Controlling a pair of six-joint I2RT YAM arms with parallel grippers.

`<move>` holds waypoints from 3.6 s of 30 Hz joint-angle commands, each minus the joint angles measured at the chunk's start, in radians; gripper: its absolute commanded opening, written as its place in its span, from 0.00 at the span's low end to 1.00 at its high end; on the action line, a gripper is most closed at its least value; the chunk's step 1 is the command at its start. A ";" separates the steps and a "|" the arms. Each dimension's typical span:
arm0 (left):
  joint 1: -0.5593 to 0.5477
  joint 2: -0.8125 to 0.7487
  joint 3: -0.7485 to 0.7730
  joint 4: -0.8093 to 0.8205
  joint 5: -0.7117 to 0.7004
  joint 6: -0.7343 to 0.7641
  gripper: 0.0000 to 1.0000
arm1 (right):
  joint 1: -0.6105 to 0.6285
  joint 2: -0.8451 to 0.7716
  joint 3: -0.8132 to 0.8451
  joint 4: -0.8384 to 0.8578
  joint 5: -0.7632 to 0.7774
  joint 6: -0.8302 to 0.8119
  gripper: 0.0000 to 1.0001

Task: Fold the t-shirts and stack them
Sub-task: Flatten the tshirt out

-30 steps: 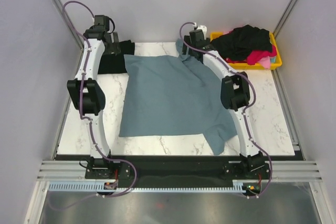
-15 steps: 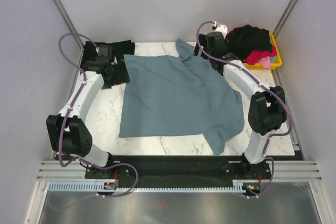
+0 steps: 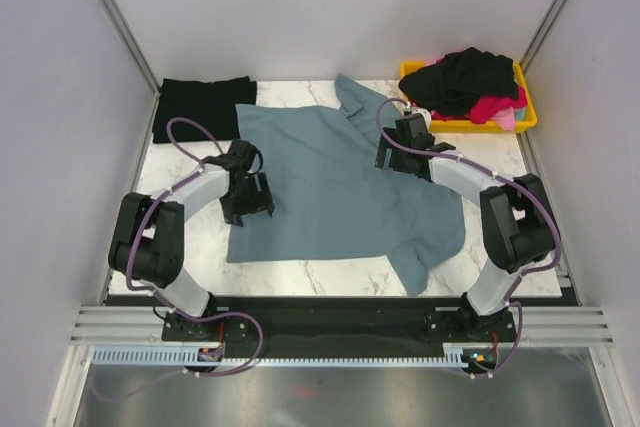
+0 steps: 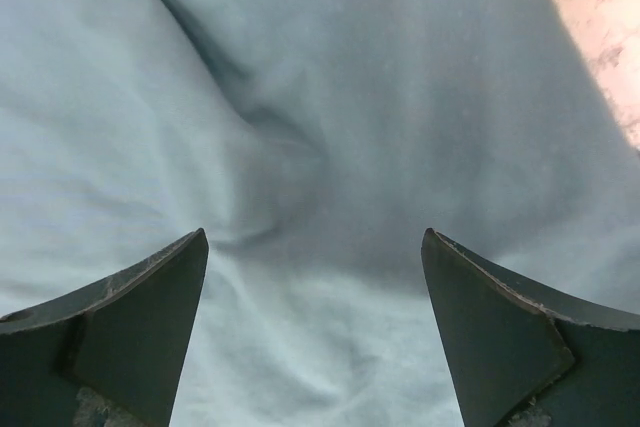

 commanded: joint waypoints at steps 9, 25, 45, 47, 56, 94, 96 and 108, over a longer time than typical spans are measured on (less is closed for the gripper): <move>0.393 0.011 -0.018 -0.025 -0.038 -0.066 0.86 | -0.002 -0.120 -0.027 -0.007 -0.008 0.022 0.97; 0.559 -0.443 -0.047 -0.063 0.102 0.052 0.79 | -0.027 -0.314 -0.121 0.071 -0.047 0.038 0.90; 0.205 -0.676 -0.128 -0.052 0.140 0.132 0.77 | -0.016 0.872 1.352 -0.173 -0.110 0.033 0.73; 0.203 -0.687 -0.128 -0.052 0.136 0.132 0.77 | -0.016 0.872 1.341 -0.162 -0.075 0.027 0.73; 0.203 -0.699 -0.130 -0.051 0.131 0.131 0.76 | -0.013 0.877 1.281 -0.132 -0.086 0.027 0.65; 0.203 -0.701 -0.130 -0.049 0.129 0.131 0.76 | -0.001 0.900 1.243 -0.123 -0.063 0.030 0.00; 0.201 -0.699 -0.130 -0.051 0.129 0.131 0.76 | 0.001 0.882 1.226 -0.109 -0.073 0.031 0.00; 0.201 -0.692 -0.128 -0.049 0.128 0.131 0.76 | 0.110 0.886 1.254 0.215 -0.305 0.091 0.00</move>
